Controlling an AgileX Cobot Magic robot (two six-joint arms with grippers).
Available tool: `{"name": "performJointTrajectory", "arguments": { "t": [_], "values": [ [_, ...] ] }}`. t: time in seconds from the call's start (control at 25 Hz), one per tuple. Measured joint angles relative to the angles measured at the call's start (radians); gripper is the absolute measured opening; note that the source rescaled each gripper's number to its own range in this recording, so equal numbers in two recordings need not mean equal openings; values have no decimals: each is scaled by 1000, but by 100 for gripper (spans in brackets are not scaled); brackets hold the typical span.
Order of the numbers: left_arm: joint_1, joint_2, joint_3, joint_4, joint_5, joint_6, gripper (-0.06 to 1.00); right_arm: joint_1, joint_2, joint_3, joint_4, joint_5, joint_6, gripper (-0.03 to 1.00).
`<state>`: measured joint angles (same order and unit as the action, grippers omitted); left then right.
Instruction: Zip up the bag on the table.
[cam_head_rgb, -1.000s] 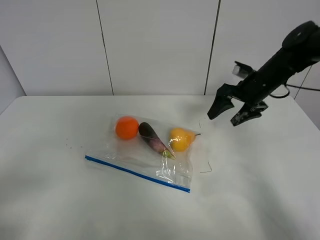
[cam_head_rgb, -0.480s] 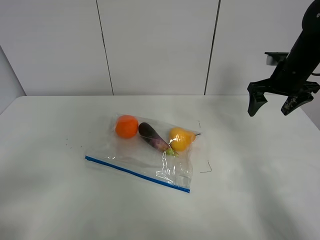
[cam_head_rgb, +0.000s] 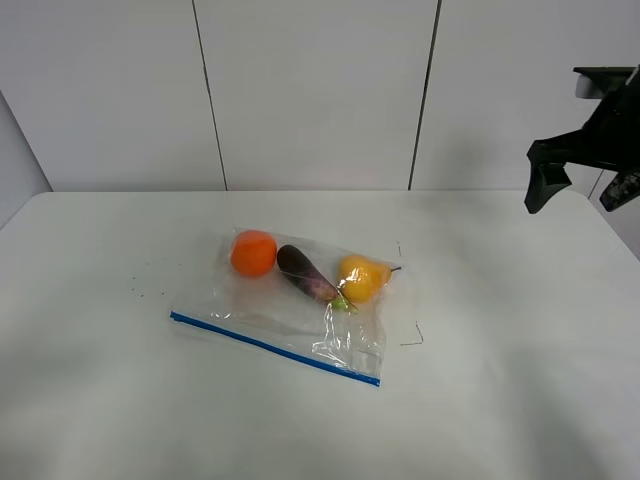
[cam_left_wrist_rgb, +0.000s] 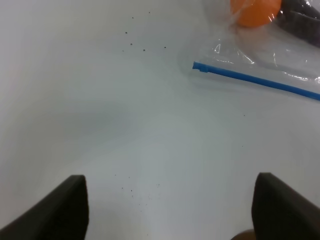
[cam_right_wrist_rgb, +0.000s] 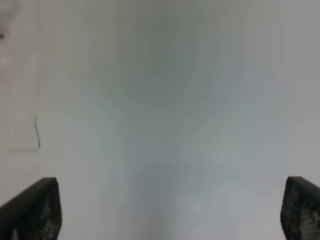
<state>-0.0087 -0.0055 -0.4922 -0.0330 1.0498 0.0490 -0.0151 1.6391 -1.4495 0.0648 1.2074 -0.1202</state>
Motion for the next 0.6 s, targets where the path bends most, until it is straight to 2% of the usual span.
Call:
{"name": "performJointTrajectory", "arguments": {
  "t": [0.4, 0.6],
  "values": [
    [-2, 0, 0, 0, 0, 0, 97, 0, -516, 556, -3, -1, 0, 97],
    [-2, 0, 0, 0, 0, 0, 97, 0, -778, 802, -3, -98, 2, 97]
  ]
}}
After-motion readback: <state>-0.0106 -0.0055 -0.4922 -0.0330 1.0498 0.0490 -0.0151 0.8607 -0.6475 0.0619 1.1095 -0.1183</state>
